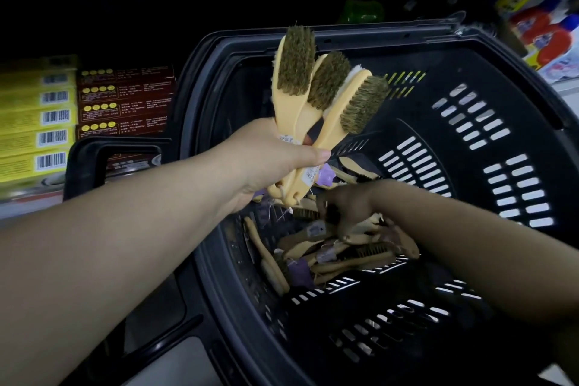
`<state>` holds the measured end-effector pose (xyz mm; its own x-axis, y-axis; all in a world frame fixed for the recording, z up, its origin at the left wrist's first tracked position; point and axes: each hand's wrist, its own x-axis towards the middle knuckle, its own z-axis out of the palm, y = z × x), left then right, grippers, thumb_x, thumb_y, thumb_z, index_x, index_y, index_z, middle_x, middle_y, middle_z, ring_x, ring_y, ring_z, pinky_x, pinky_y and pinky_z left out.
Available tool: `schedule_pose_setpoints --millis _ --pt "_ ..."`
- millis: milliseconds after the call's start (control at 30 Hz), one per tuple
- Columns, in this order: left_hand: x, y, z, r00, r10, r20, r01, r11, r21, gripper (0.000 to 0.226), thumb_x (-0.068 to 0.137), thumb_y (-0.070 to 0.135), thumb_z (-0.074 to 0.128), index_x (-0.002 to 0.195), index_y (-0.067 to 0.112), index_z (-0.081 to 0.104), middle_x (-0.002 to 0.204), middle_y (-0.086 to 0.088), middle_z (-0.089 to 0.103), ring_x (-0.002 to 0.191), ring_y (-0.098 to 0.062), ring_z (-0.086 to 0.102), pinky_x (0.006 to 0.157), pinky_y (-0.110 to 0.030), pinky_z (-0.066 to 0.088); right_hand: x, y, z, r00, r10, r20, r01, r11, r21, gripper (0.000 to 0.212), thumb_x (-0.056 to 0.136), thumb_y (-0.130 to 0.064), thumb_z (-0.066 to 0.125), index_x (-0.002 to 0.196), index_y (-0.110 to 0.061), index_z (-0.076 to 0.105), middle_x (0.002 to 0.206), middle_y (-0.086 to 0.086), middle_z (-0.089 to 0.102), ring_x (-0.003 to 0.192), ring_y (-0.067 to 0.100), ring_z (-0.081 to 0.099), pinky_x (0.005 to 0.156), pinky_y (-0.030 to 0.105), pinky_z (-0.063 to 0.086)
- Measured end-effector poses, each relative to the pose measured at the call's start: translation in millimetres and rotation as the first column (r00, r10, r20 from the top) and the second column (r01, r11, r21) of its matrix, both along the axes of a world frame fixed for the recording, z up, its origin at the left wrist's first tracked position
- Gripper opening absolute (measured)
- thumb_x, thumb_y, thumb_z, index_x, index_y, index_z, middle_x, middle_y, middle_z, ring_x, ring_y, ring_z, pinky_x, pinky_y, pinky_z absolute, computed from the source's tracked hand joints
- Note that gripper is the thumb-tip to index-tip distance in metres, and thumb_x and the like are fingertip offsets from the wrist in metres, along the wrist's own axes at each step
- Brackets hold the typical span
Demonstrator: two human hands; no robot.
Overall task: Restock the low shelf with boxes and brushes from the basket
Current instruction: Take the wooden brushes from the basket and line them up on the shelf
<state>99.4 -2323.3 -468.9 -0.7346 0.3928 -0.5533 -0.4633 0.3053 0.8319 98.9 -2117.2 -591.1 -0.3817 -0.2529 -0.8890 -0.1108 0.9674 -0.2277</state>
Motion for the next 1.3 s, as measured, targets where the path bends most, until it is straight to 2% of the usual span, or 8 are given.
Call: schedule_pose_setpoints --millis 133,233,367,500,767,1100,1200,1300 --pt "0 0 0 1.0 0.019 0.006 -0.019 1.0 -0.002 0.024 0.08 0.023 0.072 0.102 0.014 0.065 0.098 -0.011 0.072 0.095 -0.028 0.068 0.083 -0.053 0.054 -12 39 83 0.938 -0.347 0.011 0.325 0.866 -0.379 0.057 0.068 -0.001 0.079 0.112 -0.023 0.05 0.101 0.002 0.061 0.078 0.007 0.063 0.061 0.015 0.048" --pt "2 2 4 0.999 0.039 0.028 -0.039 0.999 0.014 0.02 0.082 0.022 0.07 0.1 0.014 0.067 0.098 -0.012 0.073 0.096 -0.031 0.068 0.083 -0.058 0.052 -6 57 119 0.778 -0.578 0.247 0.546 0.426 -0.721 0.043 0.068 0.008 0.069 0.101 -0.019 0.065 0.088 0.0 0.069 0.079 0.01 0.066 0.067 0.021 0.055" --pt "3 4 5 0.995 0.056 0.084 -0.06 0.997 0.054 0.017 0.081 0.022 0.07 0.096 0.014 0.07 0.092 -0.013 0.074 0.094 -0.035 0.068 0.082 -0.059 0.052 4 51 138 0.652 -0.591 0.475 0.552 -0.06 -0.832 0.034 0.064 -0.017 0.081 0.097 -0.022 0.072 0.084 -0.004 0.071 0.079 0.008 0.068 0.07 0.024 0.057" --pt "1 4 3 0.986 0.08 0.147 -0.097 0.989 0.113 0.018 0.081 0.021 0.069 0.098 0.016 0.07 0.088 -0.007 0.075 0.083 -0.023 0.07 0.077 -0.041 0.055 6 37 134 0.588 -0.614 0.526 0.525 -0.205 -0.826 0.036 0.066 -0.02 0.081 0.099 -0.021 0.069 0.089 -0.001 0.07 0.085 0.013 0.068 0.075 0.03 0.058" --pt "1 2 8 0.97 -0.068 0.234 0.009 0.97 0.243 0.046 0.055 0.048 0.074 0.088 0.015 0.074 0.084 -0.009 0.075 0.073 -0.017 0.071 0.075 -0.035 0.056 8 24 128 0.493 -0.722 0.485 0.49 -0.23 -0.841 0.03 0.08 -0.006 0.052 0.107 -0.016 0.057 0.088 -0.001 0.068 0.088 0.013 0.066 0.077 0.028 0.057" --pt "2 3 3 0.97 -0.07 0.231 0.058 0.997 0.059 0.023 0.069 0.008 0.074 0.089 0.002 0.065 0.072 -0.016 0.072 0.056 -0.018 0.067 0.045 -0.022 0.052 2 50 82 0.398 -0.797 0.454 0.704 -0.052 -0.708 0.042 0.079 -0.021 0.069 0.117 -0.017 0.051 0.111 0.002 0.063 0.104 0.02 0.061 0.095 0.04 0.049" --pt "3 5 3 0.976 -0.069 0.209 0.064 0.998 0.028 0.019 0.071 0.009 0.073 0.087 0.003 0.065 0.073 -0.016 0.072 0.062 -0.019 0.068 0.057 -0.03 0.055 11 64 46 0.597 -0.782 0.18 0.766 0.489 -0.418 0.05 0.081 -0.019 0.069 0.126 -0.02 0.046 0.133 0.007 0.053 0.118 0.022 0.053 0.101 0.038 0.044" --pt "4 7 5 0.974 -0.07 0.213 0.068 0.998 0.016 0.01 0.074 0.009 0.072 0.078 0.004 0.065 0.072 -0.015 0.072 0.051 -0.015 0.065 0.036 -0.022 0.046 30 55 1 0.935 -0.346 -0.084 0.35 0.936 0.043 0.071 0.085 -0.023 0.066 0.144 -0.014 0.028 0.146 0.008 0.038 0.127 0.023 0.044 0.098 0.027 0.041"
